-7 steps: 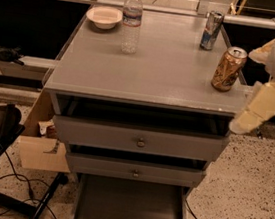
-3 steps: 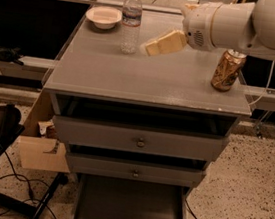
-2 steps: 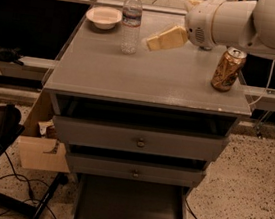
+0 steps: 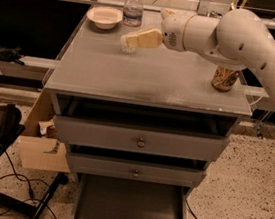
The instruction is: Place water bottle into bottom drawer
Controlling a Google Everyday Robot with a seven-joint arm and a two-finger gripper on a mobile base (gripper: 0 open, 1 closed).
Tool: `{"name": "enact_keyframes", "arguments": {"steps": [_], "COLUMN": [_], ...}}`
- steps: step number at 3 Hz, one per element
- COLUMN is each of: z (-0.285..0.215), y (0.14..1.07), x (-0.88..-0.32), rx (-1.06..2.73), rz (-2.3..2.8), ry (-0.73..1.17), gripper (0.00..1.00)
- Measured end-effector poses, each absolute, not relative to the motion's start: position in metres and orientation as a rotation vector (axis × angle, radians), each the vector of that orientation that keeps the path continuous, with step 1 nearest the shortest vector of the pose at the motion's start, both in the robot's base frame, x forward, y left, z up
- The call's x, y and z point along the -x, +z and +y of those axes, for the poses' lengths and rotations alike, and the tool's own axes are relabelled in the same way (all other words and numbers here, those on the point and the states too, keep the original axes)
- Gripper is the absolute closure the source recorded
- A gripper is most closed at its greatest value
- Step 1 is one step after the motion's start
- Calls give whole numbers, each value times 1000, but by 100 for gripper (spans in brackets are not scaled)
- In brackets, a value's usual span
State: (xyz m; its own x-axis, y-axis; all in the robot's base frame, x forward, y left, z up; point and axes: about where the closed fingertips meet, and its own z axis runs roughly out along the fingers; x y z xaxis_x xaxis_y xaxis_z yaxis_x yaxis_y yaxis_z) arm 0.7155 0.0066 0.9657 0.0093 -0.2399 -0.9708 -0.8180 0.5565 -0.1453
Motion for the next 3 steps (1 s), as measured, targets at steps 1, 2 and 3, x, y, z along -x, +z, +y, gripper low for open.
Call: {"name": "enact_keyframes", "arguments": {"steps": [1, 2, 3], "z": [26, 32, 44], "y": [946, 929, 925], "x": [-742, -768, -788], "rx": [898, 849, 824], "rz": [1538, 1545, 1519], "ry": [608, 610, 623], "gripper": [0, 0, 0]}}
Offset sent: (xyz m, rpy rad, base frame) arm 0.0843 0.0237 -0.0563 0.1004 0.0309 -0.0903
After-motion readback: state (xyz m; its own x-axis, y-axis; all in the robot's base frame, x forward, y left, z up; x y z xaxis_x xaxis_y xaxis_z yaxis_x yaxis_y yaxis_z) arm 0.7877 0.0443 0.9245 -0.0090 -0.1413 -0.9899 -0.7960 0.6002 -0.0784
